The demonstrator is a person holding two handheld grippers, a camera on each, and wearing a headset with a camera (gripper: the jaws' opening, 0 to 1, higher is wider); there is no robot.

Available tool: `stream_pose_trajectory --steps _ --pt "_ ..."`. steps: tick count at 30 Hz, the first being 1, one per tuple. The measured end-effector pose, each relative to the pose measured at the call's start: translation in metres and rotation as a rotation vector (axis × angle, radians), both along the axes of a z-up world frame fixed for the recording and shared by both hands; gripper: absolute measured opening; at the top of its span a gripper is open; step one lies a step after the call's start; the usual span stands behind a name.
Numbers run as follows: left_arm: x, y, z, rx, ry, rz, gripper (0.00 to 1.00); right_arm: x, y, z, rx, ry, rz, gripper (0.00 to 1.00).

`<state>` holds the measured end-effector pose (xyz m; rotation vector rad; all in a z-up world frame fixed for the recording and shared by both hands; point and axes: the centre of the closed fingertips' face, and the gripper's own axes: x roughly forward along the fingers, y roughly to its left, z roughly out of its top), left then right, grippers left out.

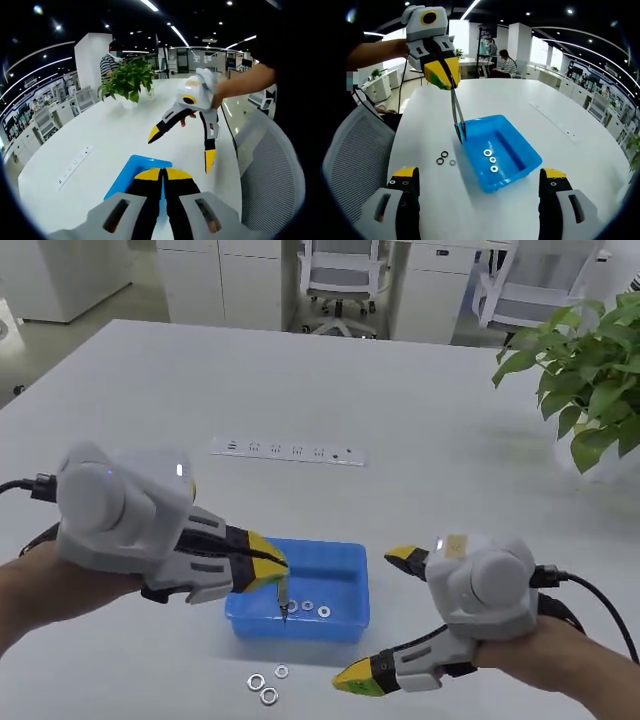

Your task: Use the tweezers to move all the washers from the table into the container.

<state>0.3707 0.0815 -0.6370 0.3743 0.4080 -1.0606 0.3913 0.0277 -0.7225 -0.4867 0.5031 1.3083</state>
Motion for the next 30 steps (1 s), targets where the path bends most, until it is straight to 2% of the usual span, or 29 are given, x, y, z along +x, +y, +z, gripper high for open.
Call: stream_pose_trajectory --steps 18,30 --pt "-0.022 -0.003 -0.017 0.005 0.030 -0.022 0.05 -0.014 -0.001 -0.002 0.002 -0.002 0.015 1.00" --pt "-0.027 -0.009 -0.032 0.012 0.043 -0.030 0.05 -0.021 -0.004 -0.006 0.003 -0.001 0.029 0.99"
